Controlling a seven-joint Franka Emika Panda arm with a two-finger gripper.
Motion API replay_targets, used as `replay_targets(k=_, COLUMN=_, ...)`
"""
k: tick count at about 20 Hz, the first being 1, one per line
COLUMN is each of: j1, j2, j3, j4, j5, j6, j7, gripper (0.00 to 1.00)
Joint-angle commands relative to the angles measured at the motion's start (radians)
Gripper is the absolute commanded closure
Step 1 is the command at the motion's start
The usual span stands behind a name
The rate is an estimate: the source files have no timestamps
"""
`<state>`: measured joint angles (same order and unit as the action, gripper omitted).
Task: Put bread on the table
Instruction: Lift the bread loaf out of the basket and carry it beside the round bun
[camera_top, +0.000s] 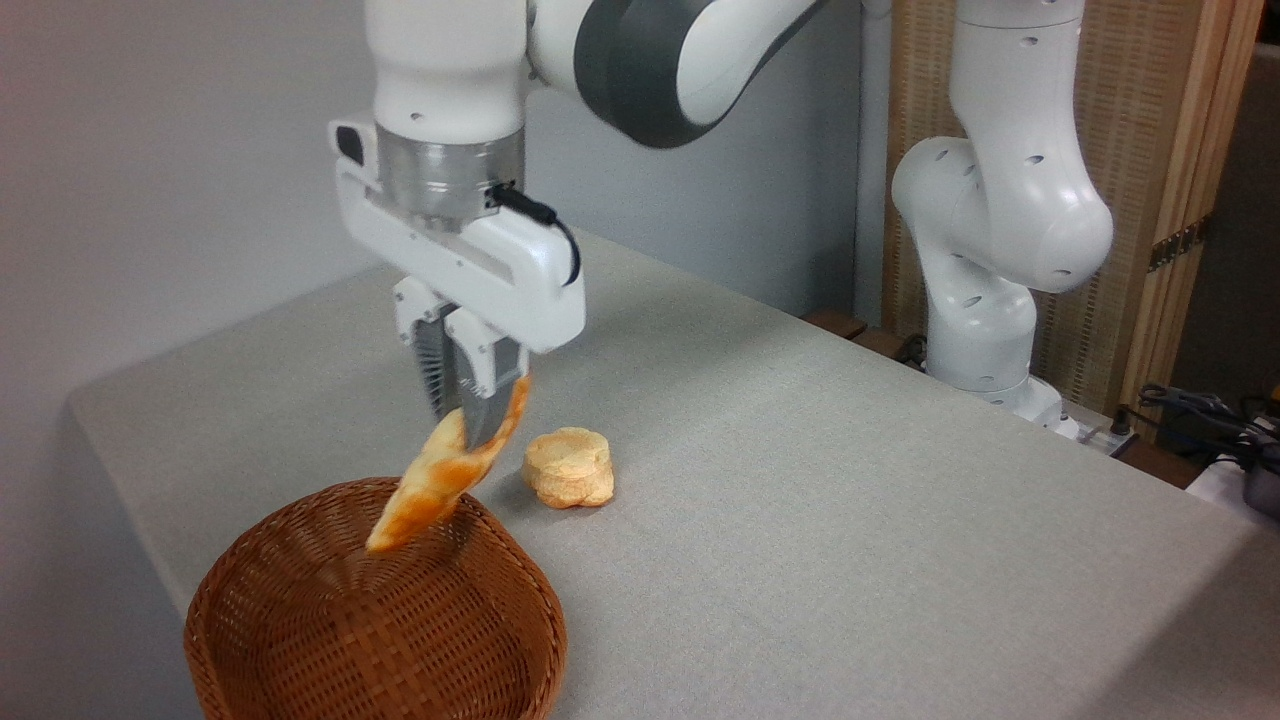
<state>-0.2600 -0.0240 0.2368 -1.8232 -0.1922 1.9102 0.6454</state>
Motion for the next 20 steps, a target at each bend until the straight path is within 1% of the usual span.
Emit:
replay_targets(k=1, j1=0.001, j2=-0.083, j3=0.002, j4=-0.1, j5=0.049, j6=-0.057, j7=0.066, gripper=0.75)
replay_targets(k=3, j1=0.001, j2=-0.114, j3=0.002, j4=-0.152, j5=0.074, j6=-0.057, j7=0.088, gripper=0.71)
replay_targets(k=6, j1=0.001, j2=-0.125, j3=0.006, j4=-0.198, j5=0.085, j6=-0.062, j7=0.123, gripper=0.71)
replay_targets(k=8, j1=0.002, j2=-0.123, j3=0.009, j4=-0.225, j5=0.12, j6=-0.062, j7=0.158, gripper=0.7)
replay_targets(k=9, j1=0.002, j2=-0.117, j3=0.009, j4=-0.228, j5=0.134, j6=-0.06, j7=0.167, gripper=0.65)
replay_targets(k=10, j1=0.002, j2=-0.113, j3=0.009, j4=-0.228, j5=0.135, j6=-0.056, j7=0.174, gripper=0.58)
replay_targets(k=11, j1=0.004, j2=-0.103, j3=0.01, j4=-0.228, j5=0.135, j6=-0.054, j7=0.178, gripper=0.36)
replay_targets(k=12, j1=0.004, j2=-0.091, j3=0.01, j4=-0.228, j5=0.137, j6=-0.051, j7=0.178, gripper=0.09)
replay_targets(k=13, j1=0.004, j2=-0.086, j3=0.01, j4=-0.228, j5=0.137, j6=-0.051, j7=0.178, gripper=0.01)
replay_targets(k=20, j1=0.004, j2=-0.08, j3=0.01, j4=-0.226, j5=0.137, j6=-0.046, j7=0.18, gripper=0.0)
